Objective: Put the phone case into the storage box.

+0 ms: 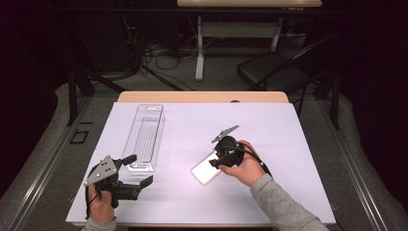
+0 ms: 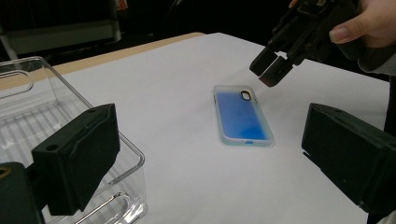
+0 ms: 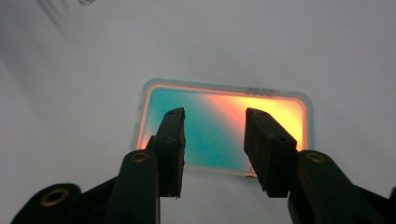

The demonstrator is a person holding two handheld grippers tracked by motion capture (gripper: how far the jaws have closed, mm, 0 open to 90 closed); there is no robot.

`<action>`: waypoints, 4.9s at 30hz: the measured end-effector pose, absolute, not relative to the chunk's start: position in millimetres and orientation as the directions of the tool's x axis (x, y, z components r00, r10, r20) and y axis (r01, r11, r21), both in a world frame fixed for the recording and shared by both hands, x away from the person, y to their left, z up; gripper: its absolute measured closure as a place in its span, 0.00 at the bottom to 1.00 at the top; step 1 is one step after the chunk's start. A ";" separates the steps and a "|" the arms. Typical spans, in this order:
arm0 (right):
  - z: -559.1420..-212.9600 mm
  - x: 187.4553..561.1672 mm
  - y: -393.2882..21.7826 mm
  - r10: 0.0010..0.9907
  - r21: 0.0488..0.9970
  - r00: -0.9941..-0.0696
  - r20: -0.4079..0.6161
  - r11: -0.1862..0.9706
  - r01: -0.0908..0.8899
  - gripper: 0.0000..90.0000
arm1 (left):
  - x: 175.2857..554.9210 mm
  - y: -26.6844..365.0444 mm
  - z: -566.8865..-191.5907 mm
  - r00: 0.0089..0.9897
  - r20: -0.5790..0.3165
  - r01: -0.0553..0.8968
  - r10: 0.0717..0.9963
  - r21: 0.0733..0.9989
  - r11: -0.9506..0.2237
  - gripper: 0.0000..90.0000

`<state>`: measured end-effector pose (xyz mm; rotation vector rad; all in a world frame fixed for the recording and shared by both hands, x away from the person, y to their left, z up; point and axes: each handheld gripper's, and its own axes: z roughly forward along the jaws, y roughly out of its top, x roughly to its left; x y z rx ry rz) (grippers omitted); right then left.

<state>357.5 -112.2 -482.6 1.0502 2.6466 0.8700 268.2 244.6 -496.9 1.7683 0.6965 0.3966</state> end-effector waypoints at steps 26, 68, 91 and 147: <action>-496.8 423.2 -117.0 0.732 0.369 -0.681 0.014 0.630 0.684 0.73 | 269.3 245.7 -498.0 0.769 -0.083 0.258 0.634 0.947 -0.189 0.05; -517.0 449.9 -112.6 0.709 0.216 -0.705 -0.028 0.693 0.688 0.87 | 270.4 246.2 -500.1 0.770 -0.088 0.266 0.631 0.945 -0.192 0.05; -524.6 451.9 -117.4 0.732 0.212 -0.681 0.018 0.663 0.718 0.95 | 271.0 246.0 -501.3 0.767 -0.093 0.270 0.635 0.944 -0.188 0.05; -516.7 448.3 -118.7 0.754 0.224 -0.654 0.065 0.628 0.746 0.98 | 270.7 243.6 -496.7 0.795 -0.140 0.298 0.590 0.938 -0.179 0.05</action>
